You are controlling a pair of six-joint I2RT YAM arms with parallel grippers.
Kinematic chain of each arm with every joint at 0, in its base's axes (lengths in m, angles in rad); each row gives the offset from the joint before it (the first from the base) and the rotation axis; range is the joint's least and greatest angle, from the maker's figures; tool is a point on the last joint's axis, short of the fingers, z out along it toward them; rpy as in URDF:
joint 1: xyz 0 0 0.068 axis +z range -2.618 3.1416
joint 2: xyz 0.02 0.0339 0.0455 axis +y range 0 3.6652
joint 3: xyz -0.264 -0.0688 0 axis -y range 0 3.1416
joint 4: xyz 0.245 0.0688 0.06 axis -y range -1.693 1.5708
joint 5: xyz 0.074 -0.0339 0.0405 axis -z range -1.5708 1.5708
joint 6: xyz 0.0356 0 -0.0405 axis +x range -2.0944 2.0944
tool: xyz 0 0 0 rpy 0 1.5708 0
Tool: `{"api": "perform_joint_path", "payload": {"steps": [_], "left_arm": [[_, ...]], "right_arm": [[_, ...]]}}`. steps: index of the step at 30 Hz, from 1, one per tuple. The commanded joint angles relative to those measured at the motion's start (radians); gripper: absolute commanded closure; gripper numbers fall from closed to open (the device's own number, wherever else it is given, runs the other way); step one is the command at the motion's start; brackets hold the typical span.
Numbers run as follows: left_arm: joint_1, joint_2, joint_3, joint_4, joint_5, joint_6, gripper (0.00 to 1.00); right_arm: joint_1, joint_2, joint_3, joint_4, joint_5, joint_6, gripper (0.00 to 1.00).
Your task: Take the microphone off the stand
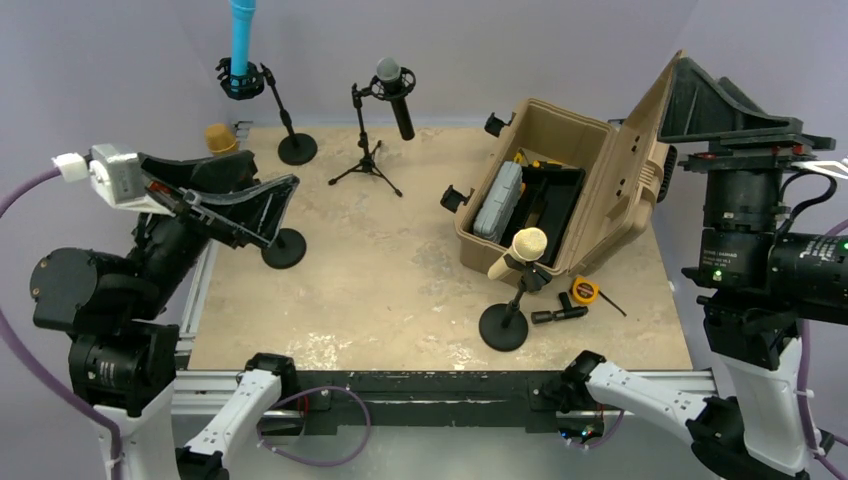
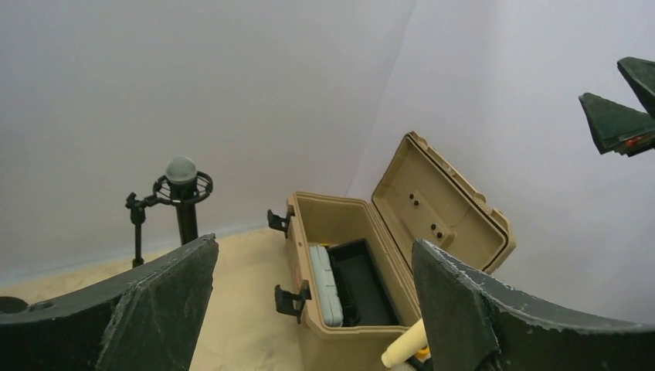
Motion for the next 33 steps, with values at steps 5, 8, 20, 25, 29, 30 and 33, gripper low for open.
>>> {"api": "perform_joint_path", "payload": {"steps": [5,8,20,25,29,30,33], "left_arm": [[-0.006,0.103,-0.131,0.128,0.252,-0.105,0.08],[-0.085,0.137,-0.192,0.153,0.268,-0.099,0.08],[-0.571,0.223,-0.485,0.412,0.204,0.073,0.10],[-0.720,0.299,-0.595,0.617,0.168,0.264,0.05],[-0.741,0.419,-0.664,0.808,0.135,0.342,0.05],[-0.747,0.449,-0.668,0.840,0.121,0.372,0.07],[-0.766,0.530,-0.705,0.990,0.067,0.433,0.12]], "right_arm": [[-0.002,-0.076,-0.117,0.024,-0.060,-0.017,0.01],[-0.002,-0.096,-0.171,0.035,-0.092,-0.013,0.01],[-0.003,-0.067,-0.291,-0.018,-0.276,-0.001,0.01],[-0.003,-0.090,-0.318,-0.034,-0.294,-0.003,0.01],[-0.002,-0.122,-0.338,-0.024,-0.310,-0.004,0.01],[-0.002,-0.128,-0.340,-0.025,-0.309,-0.003,0.01],[-0.003,-0.144,-0.340,-0.027,-0.302,-0.004,0.01]]}}
